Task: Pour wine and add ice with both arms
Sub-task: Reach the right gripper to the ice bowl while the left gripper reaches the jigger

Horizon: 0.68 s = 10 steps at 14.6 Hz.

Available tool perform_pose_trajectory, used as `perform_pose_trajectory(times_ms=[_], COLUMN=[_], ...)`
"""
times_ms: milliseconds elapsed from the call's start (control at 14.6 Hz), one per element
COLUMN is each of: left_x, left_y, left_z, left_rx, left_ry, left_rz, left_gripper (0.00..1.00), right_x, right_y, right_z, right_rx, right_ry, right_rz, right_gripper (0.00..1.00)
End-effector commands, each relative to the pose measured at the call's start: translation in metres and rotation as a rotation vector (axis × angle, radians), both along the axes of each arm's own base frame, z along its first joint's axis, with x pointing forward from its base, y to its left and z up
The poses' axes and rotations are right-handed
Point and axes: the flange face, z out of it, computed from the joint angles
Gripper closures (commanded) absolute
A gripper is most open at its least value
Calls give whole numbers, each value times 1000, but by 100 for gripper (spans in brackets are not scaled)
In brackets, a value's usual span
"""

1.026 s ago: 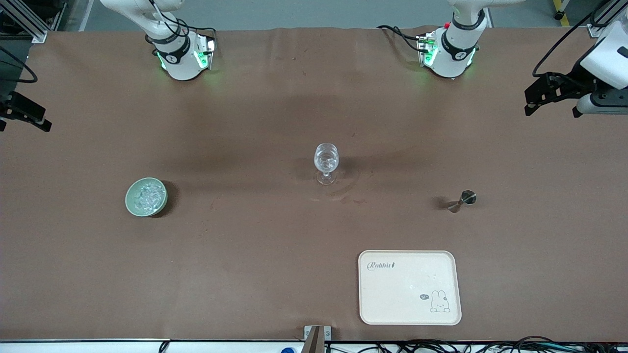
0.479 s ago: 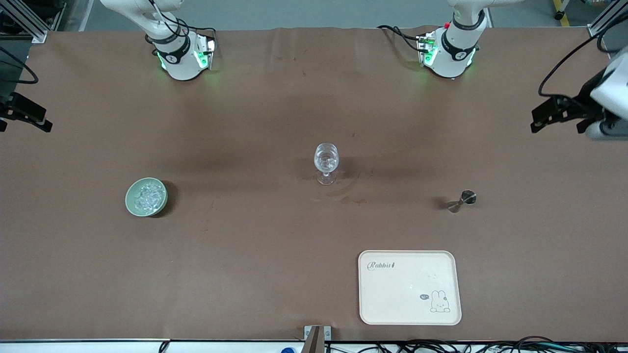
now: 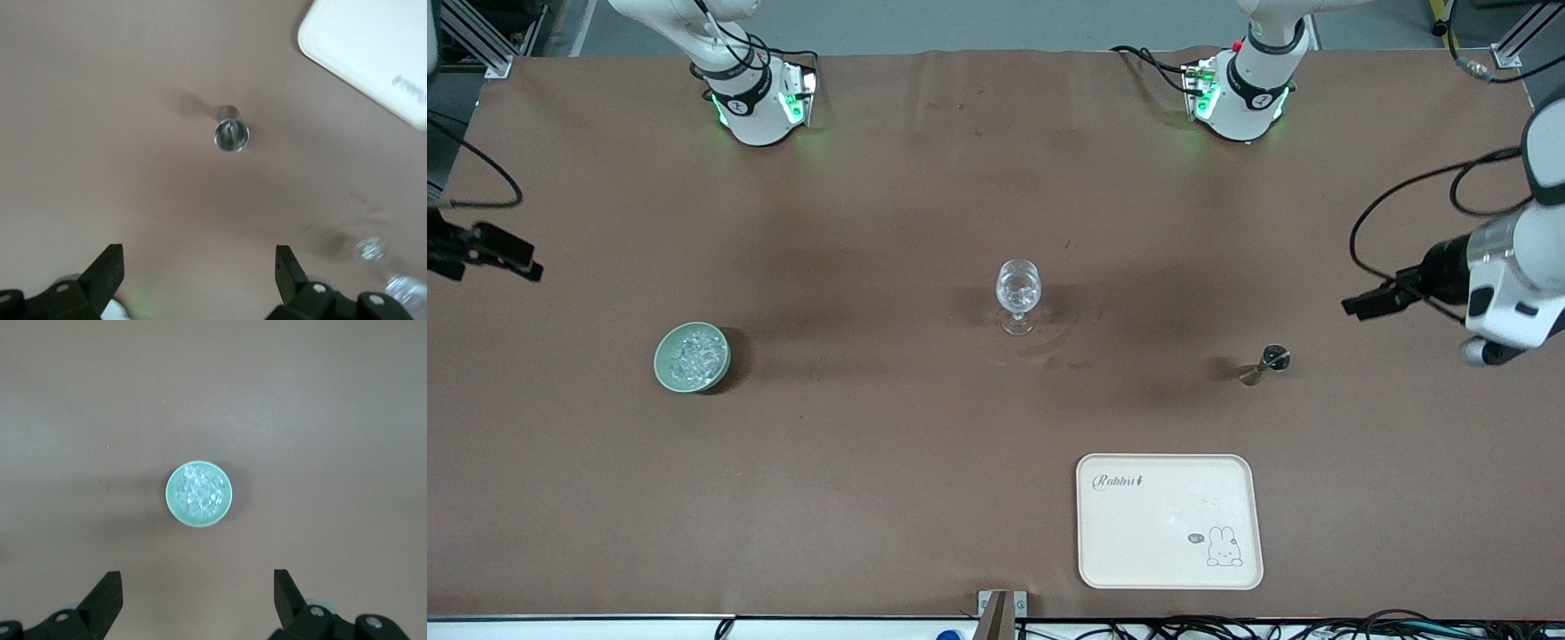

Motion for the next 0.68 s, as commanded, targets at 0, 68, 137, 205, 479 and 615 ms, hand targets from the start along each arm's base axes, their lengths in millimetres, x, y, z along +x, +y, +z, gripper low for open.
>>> perform_pose_trajectory(times_ms=[0, 68, 137, 205, 479, 615], left_x=[19, 24, 29, 33, 38, 35], left_y=[13, 21, 38, 51, 76, 88], left_z=[-50, -72, -92, -117, -200, -231], left_rx=[-65, -111, -165, -215, -334, -385], left_ry=[69, 114, 148, 181, 312, 368], left_rz=[176, 259, 338, 391, 544, 611], left_gripper=[0, 0, 0, 0, 0, 0], right_x=[25, 34, 42, 48, 43, 38], right_y=[-12, -18, -25, -33, -27, -16], right_z=[-48, -69, -93, -113, -187, -218], right_rx=[-9, -11, -13, -14, -17, -19], right_ry=[23, 35, 52, 67, 73, 51], right_rz=[-62, -83, -111, -135, -163, -150], right_gripper=[0, 1, 1, 2, 5, 6])
